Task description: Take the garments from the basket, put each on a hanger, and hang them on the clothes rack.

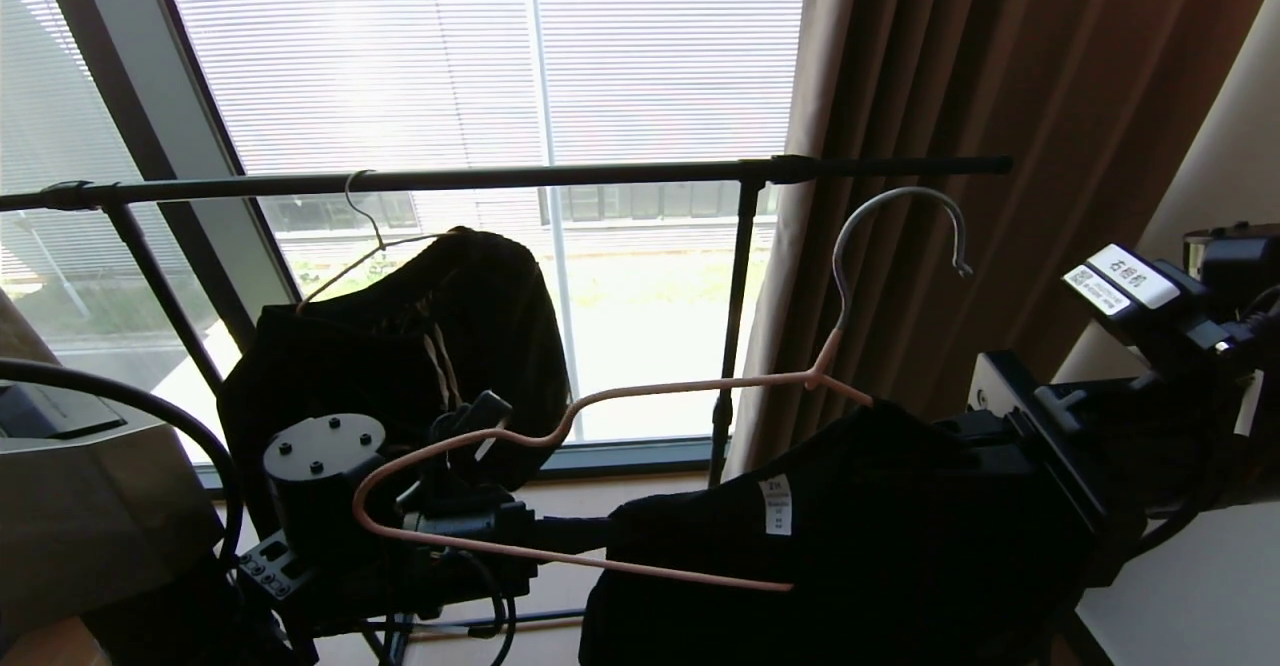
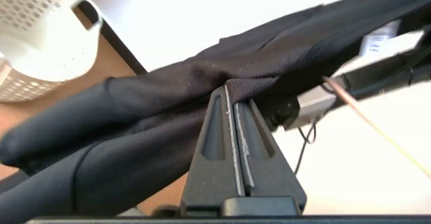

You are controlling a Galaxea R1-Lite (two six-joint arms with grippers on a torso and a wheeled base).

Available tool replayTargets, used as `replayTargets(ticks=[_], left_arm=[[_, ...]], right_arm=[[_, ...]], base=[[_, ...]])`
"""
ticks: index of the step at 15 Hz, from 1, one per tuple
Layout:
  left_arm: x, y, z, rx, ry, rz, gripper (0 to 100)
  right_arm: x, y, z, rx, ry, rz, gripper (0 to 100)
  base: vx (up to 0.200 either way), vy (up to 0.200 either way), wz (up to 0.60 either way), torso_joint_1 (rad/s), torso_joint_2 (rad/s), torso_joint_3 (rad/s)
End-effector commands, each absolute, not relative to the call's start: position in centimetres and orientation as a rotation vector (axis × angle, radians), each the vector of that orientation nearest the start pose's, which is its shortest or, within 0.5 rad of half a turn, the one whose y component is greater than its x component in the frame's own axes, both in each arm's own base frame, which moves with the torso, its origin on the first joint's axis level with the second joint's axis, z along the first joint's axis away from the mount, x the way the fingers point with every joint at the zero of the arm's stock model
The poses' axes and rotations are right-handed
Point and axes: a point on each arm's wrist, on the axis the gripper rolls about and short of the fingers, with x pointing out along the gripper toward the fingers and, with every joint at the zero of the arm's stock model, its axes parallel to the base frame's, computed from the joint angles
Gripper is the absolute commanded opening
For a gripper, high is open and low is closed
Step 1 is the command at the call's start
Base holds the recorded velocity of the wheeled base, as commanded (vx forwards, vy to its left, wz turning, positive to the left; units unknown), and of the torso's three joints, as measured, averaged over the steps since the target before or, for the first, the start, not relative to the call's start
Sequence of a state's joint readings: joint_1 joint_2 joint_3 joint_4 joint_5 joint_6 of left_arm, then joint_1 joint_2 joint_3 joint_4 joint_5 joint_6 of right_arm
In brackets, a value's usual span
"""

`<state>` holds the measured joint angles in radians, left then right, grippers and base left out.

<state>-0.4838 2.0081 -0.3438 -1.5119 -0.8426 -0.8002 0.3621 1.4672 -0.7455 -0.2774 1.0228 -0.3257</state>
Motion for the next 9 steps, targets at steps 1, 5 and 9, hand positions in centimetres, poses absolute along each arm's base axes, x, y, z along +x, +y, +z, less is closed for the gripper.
replayTargets(ticks=[1, 5, 9], left_arm=[[24.5, -14.0, 7.9, -0.709, 0.657, -1.169, 0], [25.4, -12.9, 8.2, -0.717, 0.621, -1.135, 0], [25.6, -12.7, 8.3, -0.719, 0.614, -1.126, 0]], right_arm=[[21.0, 9.3, 19.3, -0.101, 0.253, 1.390, 0], [21.3, 8.1, 18.6, -0.105, 0.265, 1.340, 0], [21.7, 6.7, 18.3, -0.110, 0.264, 1.275, 0]], base=[[0.000, 0.000, 0.00, 0.000, 0.00, 0.000], [0.000, 0.000, 0.00, 0.000, 0.00, 0.000], [0.000, 0.000, 0.00, 0.000, 0.00, 0.000]])
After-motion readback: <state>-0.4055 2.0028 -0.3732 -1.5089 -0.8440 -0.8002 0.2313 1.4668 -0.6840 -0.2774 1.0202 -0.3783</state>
